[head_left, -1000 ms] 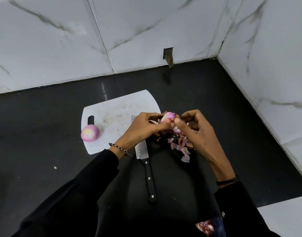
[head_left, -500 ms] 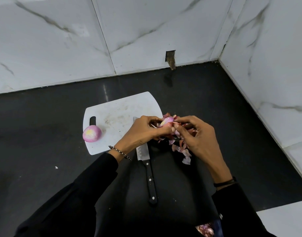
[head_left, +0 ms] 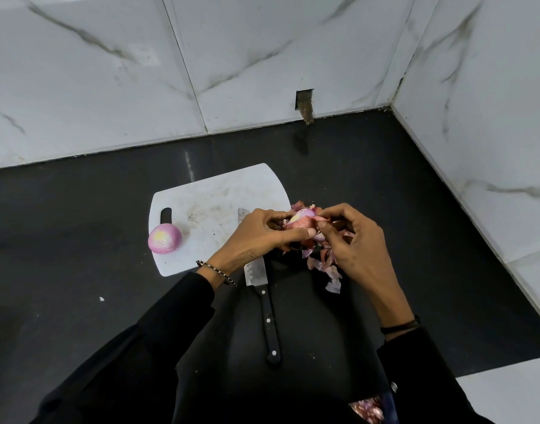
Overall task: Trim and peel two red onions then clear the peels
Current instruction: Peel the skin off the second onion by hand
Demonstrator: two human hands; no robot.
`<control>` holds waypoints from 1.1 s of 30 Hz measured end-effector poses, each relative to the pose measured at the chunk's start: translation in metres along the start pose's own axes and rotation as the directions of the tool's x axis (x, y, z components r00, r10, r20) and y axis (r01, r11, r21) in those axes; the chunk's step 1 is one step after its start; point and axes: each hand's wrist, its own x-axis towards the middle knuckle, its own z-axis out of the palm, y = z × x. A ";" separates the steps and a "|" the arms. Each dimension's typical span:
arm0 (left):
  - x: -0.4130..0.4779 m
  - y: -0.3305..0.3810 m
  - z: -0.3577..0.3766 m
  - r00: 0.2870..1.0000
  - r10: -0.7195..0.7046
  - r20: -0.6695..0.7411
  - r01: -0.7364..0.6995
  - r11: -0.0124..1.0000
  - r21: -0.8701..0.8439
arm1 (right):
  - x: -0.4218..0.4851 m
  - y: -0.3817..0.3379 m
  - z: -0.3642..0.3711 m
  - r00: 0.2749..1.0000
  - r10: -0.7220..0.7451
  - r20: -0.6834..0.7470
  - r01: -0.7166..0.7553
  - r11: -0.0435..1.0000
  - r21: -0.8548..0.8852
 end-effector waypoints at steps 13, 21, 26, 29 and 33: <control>-0.001 0.003 -0.003 0.999 -0.040 0.002 0.040 0.999 -0.019 | -0.005 -0.001 -0.004 0.990 0.035 0.136 -0.056 0.986 0.156; 0.005 0.002 -0.001 0.998 -0.040 -0.042 0.043 0.996 0.082 | -0.005 0.000 0.004 0.986 0.166 -0.029 -0.155 0.960 0.233; 0.007 -0.001 -0.005 0.999 -0.026 -0.034 0.031 0.987 0.157 | -0.004 -0.004 0.009 0.959 0.285 -0.014 -0.266 0.912 0.312; 0.008 -0.002 -0.007 0.999 -0.001 -0.054 0.012 0.979 0.202 | -0.003 -0.009 0.010 0.938 0.346 0.018 -0.330 0.877 0.350; 0.009 -0.004 -0.008 0.995 0.043 -0.088 -0.016 0.956 0.294 | -0.002 -0.015 0.011 0.903 0.427 0.052 -0.411 0.821 0.396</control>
